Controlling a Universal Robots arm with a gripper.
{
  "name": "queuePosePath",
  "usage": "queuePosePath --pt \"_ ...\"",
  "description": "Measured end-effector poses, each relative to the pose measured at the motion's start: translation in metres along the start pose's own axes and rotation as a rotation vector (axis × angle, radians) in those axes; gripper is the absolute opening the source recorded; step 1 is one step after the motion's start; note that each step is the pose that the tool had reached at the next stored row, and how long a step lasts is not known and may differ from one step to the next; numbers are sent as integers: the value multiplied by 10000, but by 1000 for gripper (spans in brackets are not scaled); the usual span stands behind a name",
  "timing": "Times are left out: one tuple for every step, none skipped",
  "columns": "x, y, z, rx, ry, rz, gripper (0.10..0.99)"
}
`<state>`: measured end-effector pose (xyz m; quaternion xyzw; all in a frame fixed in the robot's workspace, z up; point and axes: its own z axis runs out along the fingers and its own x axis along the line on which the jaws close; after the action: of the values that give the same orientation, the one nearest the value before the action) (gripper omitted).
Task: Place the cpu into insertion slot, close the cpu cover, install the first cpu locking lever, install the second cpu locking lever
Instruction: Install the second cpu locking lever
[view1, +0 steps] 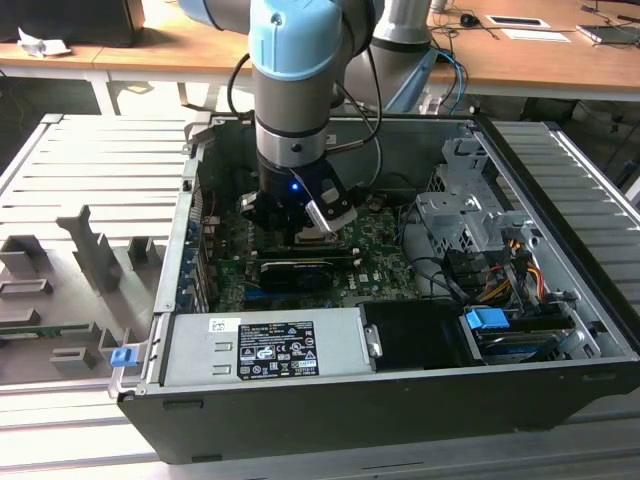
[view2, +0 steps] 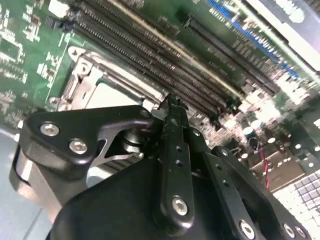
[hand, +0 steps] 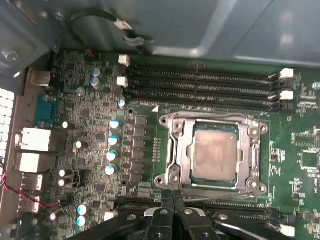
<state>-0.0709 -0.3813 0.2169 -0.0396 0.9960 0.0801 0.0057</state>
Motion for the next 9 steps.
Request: queuePosePath --pt "4 -26 -3 -255 -20 3 106" --pt "4 -105 -1 -384 -29 4 106" --pt "8 -165 -3 -542 -42 2 106" --pt "10 -184 -2 -750 -58 5 106" --pt "12 -190 0 -944 -74 6 106" --pt "15 -191 4 -1044 -82 7 106" --pt "23 -192 12 -1108 -87 9 106" --pt "28 -194 26 -1134 -90 8 106" --pt "33 -202 46 -1141 -91 6 106"
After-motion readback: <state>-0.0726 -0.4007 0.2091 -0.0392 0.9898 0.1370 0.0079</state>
